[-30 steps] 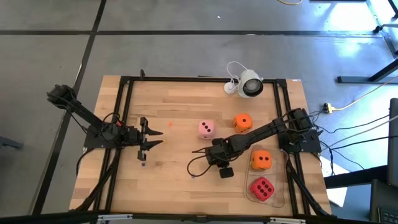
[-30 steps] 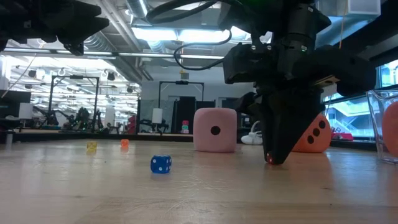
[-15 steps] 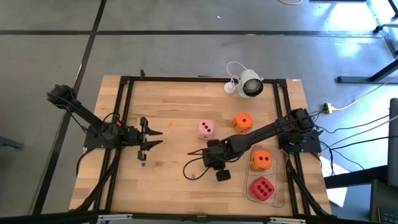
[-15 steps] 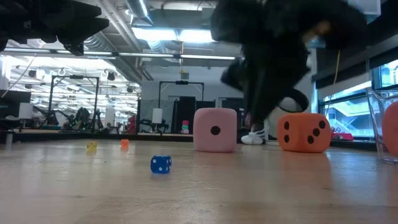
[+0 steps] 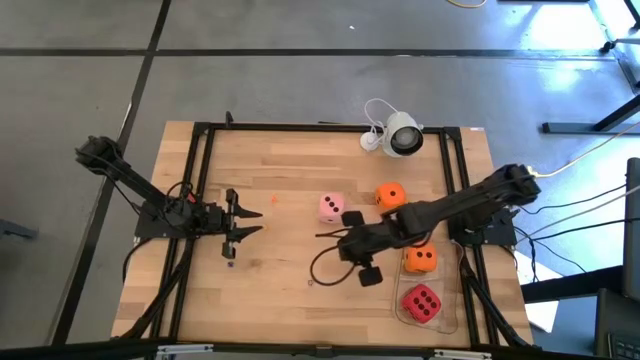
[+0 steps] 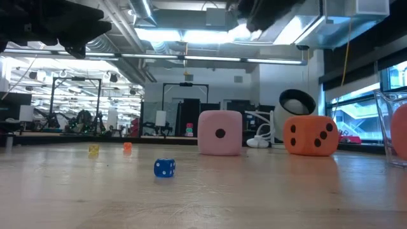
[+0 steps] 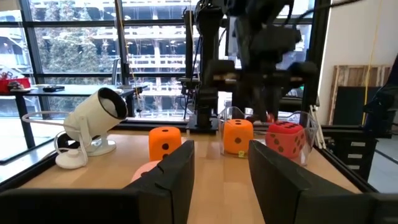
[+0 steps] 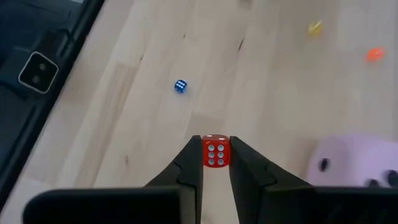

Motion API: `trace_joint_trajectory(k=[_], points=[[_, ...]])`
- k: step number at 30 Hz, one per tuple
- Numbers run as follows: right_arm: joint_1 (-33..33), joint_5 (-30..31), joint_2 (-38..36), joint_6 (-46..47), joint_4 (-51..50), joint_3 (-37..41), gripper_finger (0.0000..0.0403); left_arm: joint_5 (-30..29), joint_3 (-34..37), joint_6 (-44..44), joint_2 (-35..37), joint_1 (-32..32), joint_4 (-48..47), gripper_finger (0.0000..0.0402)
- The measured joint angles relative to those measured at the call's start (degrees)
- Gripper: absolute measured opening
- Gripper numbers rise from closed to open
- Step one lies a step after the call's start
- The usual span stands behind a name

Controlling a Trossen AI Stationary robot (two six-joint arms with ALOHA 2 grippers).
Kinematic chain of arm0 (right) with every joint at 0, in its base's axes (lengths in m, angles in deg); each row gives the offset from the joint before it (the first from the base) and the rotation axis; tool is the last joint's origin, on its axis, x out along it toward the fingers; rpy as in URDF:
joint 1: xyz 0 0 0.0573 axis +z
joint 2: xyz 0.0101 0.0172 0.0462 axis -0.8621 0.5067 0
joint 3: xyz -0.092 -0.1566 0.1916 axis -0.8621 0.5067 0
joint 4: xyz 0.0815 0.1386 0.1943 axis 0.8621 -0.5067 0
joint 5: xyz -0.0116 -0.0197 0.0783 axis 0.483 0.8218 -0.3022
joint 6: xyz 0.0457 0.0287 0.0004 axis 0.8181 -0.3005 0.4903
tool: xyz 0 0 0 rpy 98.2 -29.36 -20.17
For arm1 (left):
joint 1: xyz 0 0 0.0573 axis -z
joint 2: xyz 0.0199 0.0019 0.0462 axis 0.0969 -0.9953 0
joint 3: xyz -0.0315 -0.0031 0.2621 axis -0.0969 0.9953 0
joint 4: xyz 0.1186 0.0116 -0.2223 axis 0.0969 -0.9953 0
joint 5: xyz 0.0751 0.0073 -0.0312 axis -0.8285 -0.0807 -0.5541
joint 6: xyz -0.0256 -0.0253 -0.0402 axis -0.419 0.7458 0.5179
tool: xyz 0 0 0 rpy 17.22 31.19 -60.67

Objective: Pick & Place Dice
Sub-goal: Put the small red die into the transparent container

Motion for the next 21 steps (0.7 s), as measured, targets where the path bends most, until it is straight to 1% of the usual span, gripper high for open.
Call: trace_joint_trajectory(k=[5, 9, 14, 21], points=[[0.67, 0.42, -3.71, -1.95, -1.33, 0.0, 0.0051, 0.0, 0.0, 0.49, 0.0, 0.02, 0.27, 0.0143], [0.88, 0.3, -6.34, -1.04, -5.45, 0.0, 0.0051, 0.0, 0.0, 0.63, 0.0, 0.0, 0.35, 0.0143], [0.88, 0.71, -9.69, 3.29, -13.29, 0.0, 0.0051, 0.0, 0.0, 0.66, 0.0, 0.02, 0.35, 0.0143], [1.27, 0.25, -14.48, 15.26, -27.3, 0.0, 0.0051, 0.01, 0.02, 1.05, 0.0, 0.02, 0.34, 0.0143]])
